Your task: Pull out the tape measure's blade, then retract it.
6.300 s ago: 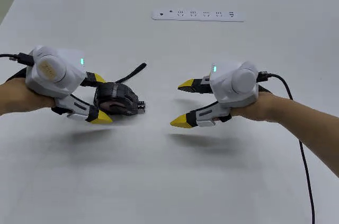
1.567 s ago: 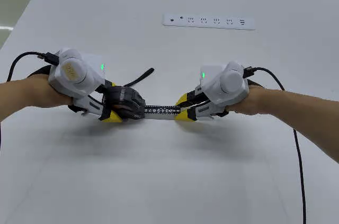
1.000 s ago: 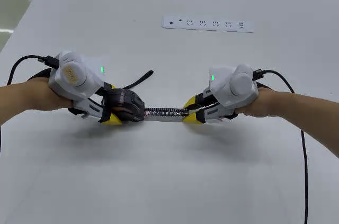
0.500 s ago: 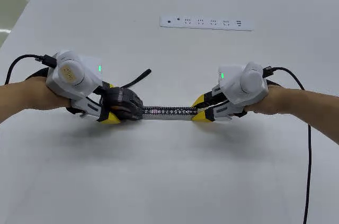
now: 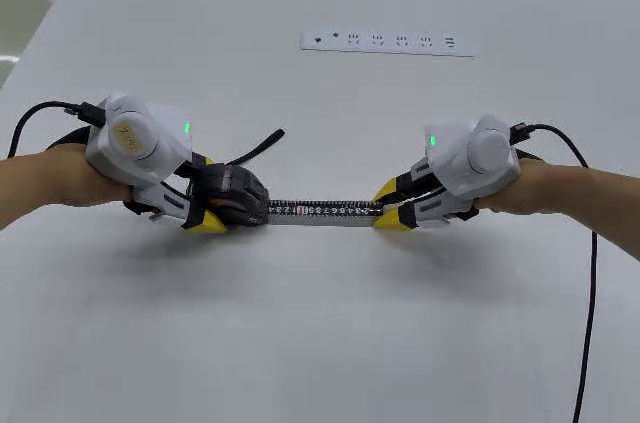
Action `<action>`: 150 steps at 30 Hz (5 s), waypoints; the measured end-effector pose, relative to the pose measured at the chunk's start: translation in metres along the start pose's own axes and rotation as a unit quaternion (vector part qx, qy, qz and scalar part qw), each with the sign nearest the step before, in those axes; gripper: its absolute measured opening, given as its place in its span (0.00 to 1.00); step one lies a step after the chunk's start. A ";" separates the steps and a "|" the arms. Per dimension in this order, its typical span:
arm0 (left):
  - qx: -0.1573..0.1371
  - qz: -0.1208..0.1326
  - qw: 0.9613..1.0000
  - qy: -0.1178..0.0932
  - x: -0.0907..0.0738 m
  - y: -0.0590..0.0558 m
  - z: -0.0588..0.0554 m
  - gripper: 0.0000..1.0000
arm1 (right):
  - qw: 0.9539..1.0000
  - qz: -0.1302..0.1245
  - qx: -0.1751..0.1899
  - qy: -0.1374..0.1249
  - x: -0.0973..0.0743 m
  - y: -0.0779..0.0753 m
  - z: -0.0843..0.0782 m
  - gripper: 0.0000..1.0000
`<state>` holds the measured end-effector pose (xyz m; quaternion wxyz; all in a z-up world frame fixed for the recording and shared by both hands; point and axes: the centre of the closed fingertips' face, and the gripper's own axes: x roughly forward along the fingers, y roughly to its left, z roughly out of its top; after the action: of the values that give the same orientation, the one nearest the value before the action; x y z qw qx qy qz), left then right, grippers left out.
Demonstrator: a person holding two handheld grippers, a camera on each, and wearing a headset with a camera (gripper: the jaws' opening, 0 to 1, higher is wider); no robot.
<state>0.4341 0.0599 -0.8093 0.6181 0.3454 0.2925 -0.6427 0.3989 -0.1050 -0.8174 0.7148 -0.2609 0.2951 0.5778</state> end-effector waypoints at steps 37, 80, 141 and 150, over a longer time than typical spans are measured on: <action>-0.002 0.000 1.000 0.002 0.002 -0.001 0.000 0.35 | 1.000 -0.012 0.018 0.019 -0.037 0.000 -0.038 0.12; 0.008 -0.008 1.000 0.014 -0.001 -0.002 0.000 0.35 | 0.998 -0.010 0.039 0.040 -0.058 0.004 -0.061 0.13; -0.142 0.105 0.982 -0.071 -0.039 -0.014 0.002 0.87 | 0.986 -0.123 0.114 -0.006 -0.099 0.024 -0.058 0.76; -0.182 0.150 0.965 -0.112 -0.048 -0.024 0.006 0.99 | 0.973 -0.163 0.159 -0.037 -0.107 0.032 -0.052 0.94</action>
<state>0.4094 0.0852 -0.7682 0.7888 0.1929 0.2778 -0.5132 0.3446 -0.2074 -0.7767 0.8422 -0.1668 0.3098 0.4085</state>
